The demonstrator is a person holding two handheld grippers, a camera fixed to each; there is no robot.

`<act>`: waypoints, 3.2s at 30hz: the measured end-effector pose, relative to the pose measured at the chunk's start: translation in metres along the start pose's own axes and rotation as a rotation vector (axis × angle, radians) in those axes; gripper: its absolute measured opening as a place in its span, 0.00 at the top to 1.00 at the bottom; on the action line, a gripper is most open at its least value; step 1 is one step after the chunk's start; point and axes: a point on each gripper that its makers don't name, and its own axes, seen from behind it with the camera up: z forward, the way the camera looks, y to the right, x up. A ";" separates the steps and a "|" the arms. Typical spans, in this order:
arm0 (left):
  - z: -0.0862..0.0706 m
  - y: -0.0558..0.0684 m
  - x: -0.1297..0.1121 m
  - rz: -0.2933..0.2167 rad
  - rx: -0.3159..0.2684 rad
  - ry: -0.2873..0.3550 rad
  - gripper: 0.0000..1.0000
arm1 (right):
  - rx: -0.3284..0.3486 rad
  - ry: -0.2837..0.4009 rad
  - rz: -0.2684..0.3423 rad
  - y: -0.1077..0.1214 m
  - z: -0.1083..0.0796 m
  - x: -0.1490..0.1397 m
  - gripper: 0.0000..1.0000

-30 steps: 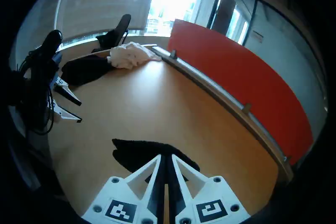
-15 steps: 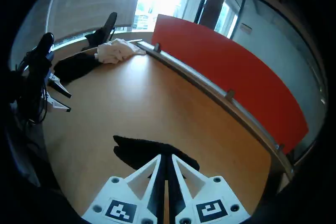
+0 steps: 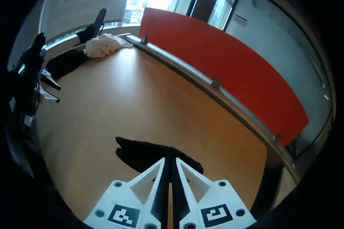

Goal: Fold towel

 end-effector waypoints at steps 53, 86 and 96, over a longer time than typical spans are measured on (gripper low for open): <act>-0.005 -0.003 -0.001 -0.029 0.071 -0.007 0.07 | -0.119 -0.169 0.059 0.156 0.019 -0.077 0.96; -0.005 0.008 0.005 -0.005 0.057 -0.004 0.07 | -0.063 -0.333 0.101 0.107 -0.021 -0.217 0.96; -0.008 0.008 0.003 -0.005 0.059 -0.006 0.07 | -0.044 -0.424 0.108 0.097 -0.032 -0.259 0.96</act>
